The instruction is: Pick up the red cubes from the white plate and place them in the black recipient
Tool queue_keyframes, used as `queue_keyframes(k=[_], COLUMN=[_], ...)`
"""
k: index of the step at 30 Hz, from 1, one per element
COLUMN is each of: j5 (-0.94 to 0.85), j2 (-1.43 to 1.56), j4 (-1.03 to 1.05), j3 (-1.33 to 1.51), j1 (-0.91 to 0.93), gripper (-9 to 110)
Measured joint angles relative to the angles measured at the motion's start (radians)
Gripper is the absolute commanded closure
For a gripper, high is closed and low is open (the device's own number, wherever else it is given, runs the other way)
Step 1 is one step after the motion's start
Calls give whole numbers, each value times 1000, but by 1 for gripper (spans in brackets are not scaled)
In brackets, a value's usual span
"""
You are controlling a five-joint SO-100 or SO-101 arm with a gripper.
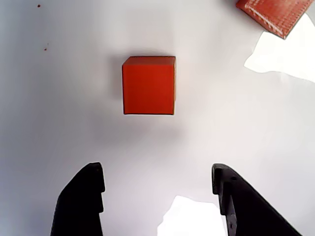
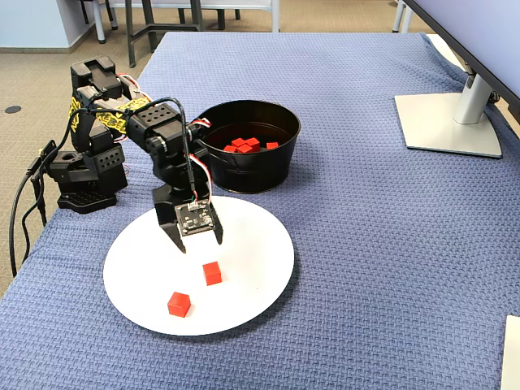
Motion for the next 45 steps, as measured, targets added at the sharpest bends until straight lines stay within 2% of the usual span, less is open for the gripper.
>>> queue_keyframes(k=[7, 17, 28, 45], j5=[-170, -192, -8, 94], j2=[-32, -78, -138, -153], j4=[-48, -97, -192, -232], j3=[26, 26, -41, -72], j1=[34, 34, 34, 34], gripper=[77, 81, 86, 88])
